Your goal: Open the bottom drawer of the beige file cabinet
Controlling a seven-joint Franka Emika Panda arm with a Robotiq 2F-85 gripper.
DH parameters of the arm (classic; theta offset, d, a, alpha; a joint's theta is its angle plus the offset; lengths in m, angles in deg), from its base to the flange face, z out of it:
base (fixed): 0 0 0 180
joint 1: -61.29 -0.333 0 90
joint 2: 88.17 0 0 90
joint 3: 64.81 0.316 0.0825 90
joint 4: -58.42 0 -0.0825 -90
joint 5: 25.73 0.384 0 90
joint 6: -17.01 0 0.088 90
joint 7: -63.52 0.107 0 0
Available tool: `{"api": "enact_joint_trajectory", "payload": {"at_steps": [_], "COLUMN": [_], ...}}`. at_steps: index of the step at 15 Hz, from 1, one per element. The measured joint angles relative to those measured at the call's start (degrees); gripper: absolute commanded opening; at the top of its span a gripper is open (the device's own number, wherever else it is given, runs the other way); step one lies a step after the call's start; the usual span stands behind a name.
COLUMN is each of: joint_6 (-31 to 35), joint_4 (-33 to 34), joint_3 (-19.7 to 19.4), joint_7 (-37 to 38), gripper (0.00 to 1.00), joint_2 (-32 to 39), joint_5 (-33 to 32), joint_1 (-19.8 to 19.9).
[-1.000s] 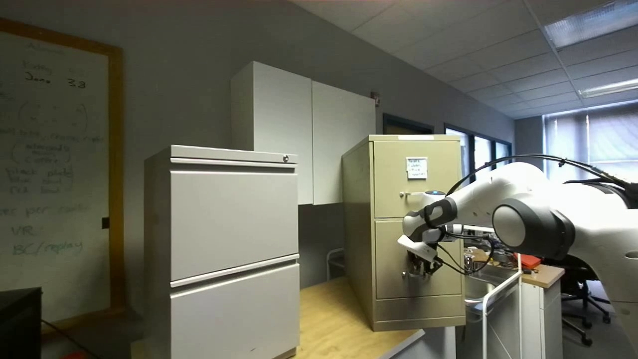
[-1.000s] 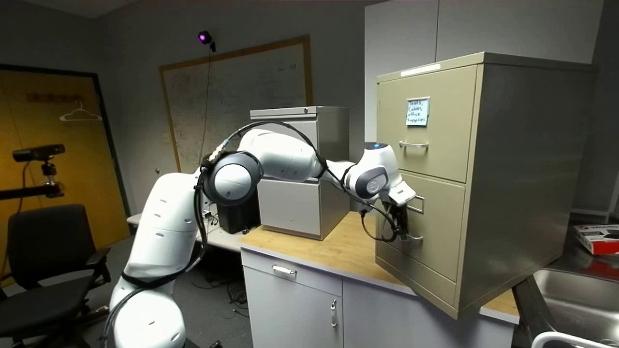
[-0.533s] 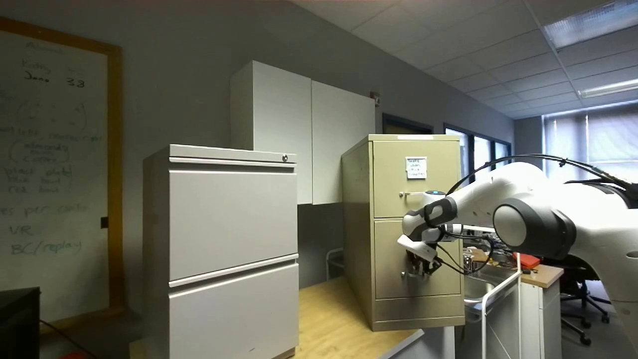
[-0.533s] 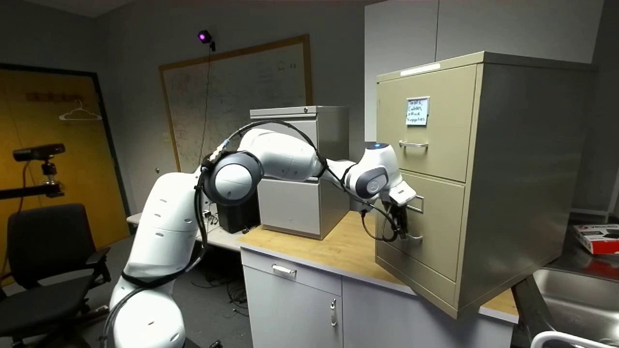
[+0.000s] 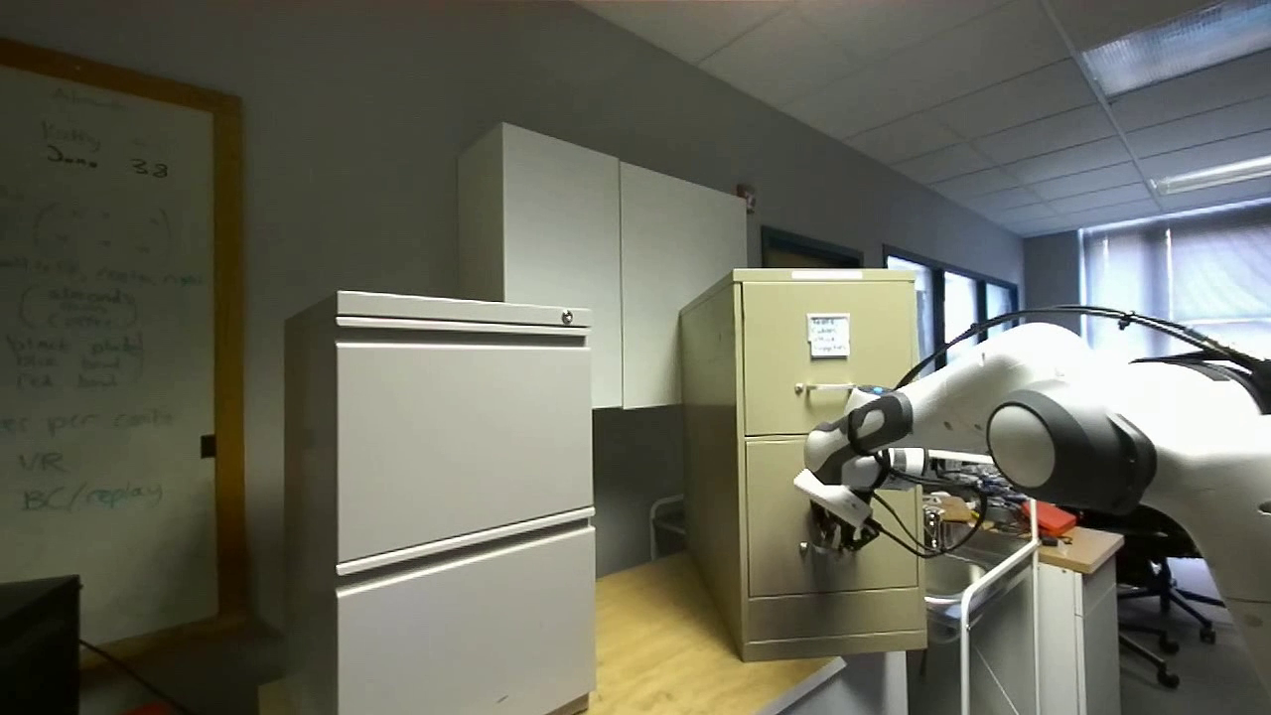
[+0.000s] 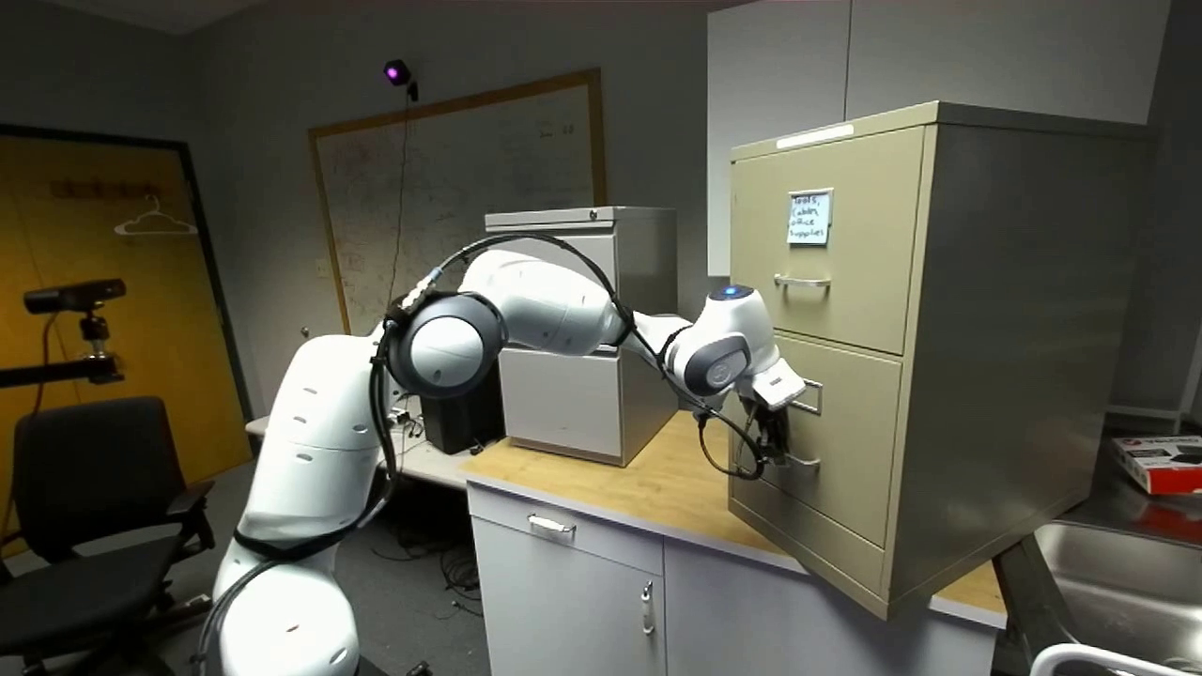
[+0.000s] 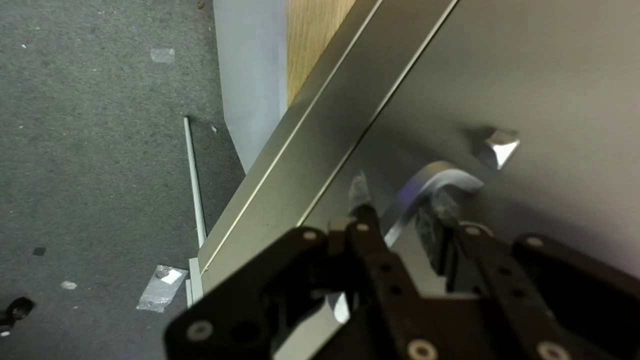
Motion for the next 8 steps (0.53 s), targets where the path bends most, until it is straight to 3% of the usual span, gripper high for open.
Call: {"api": "enact_joint_trajectory", "payload": {"at_steps": [8], "joint_6": [14.28], "joint_4": [-10.03], "joint_3": [2.63], "joint_7": [-9.96], "gripper": [0.07], "joint_2": [-3.76], "joint_5": [12.92], "joint_1": [1.77]}}
